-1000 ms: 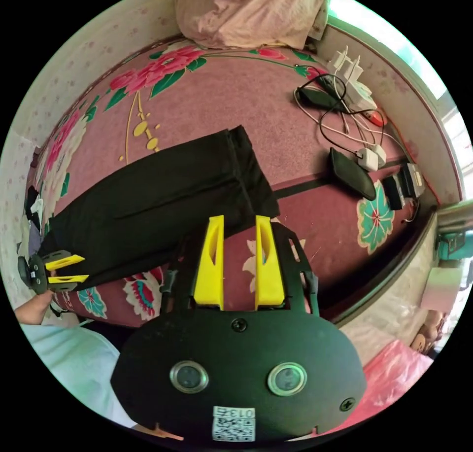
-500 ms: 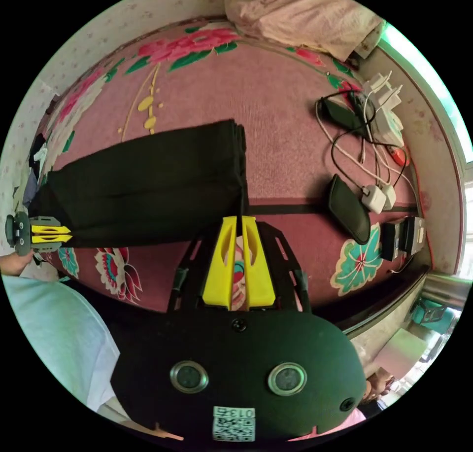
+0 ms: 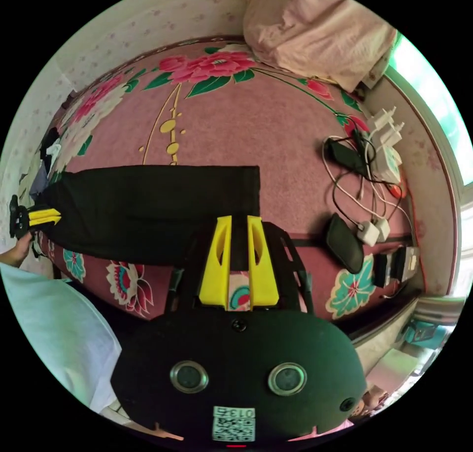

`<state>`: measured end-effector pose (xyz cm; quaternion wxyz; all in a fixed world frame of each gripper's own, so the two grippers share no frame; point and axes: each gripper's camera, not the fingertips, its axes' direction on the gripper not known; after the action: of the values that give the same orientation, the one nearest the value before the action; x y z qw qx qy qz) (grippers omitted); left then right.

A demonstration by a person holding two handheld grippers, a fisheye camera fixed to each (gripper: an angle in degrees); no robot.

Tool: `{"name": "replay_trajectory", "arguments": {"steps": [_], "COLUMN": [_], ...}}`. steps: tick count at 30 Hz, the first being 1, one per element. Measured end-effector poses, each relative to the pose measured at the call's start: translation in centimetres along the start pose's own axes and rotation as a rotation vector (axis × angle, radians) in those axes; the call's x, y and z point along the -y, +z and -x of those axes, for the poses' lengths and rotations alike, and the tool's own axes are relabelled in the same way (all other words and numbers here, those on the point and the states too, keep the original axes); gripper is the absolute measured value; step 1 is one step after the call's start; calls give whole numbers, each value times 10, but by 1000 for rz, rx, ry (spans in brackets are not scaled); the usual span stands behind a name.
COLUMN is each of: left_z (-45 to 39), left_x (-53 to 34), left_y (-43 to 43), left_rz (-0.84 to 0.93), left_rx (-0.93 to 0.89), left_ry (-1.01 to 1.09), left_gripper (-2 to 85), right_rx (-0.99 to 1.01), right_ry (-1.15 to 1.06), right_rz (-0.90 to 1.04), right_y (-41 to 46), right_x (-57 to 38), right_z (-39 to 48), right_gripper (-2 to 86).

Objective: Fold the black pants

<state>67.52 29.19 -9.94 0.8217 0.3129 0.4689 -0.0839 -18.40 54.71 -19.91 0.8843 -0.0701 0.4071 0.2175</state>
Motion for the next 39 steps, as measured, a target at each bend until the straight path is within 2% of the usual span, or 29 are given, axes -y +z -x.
{"name": "replay_trajectory", "arguments": {"steps": [2,6,8,11,13,15,17,20,22,23,26,27,28,30,35,39], "left_z": [16,38,37,48,55,66,81,106,116,118,133,132,130,129,111,45], "left_x": [-11,-36,-50,-58,-68,-76,-80,-85,-89,-92,-102,-103,-98,-76,44,172], "left_y": [16,67,67,64,42,31,32,59,100,96,86,68,52,38,27,9], "left_rz": [70,262,157,153,35,-28,-16,21,151,100,78,-33,-119,-193,-372,-453], "left_rx": [79,78,63,-87,-46,23,77,13,-121,-102,-116,-64,-16,-20,-219,-329], "left_ry": [-113,-253,-283,-402,-466,-514,-536,-543,-514,-519,-588,-572,-543,-443,-88,250], "left_gripper": [16,8,4,1,-1,-2,-2,-3,-3,-3,-3,-2,-1,3,26,54], "right_rx": [2,-112,-85,-35,-42,-91,-97,-105,-167,-172,-72,-86,-99,-61,55,67], "right_ry": [-35,-84,-93,10,69,9,-12,-62,-75,-75,-43,31,105,220,273,261], "right_rz": [3,125,96,138,168,65,8,-57,59,112,106,110,25,-54,2,3], "right_y": [25,102,110,118,116,96,86,98,143,157,168,160,141,119,123,137], "right_x": [16,34,30,31,34,37,43,54,59,59,51,48,37,13,-50,-80], "right_z": [20,50,51,41,50,81,112,161,177,176,159,146,132,108,68,65], "right_gripper": [52,21,12,4,1,0,-1,-1,0,0,1,2,4,7,28,29]}}
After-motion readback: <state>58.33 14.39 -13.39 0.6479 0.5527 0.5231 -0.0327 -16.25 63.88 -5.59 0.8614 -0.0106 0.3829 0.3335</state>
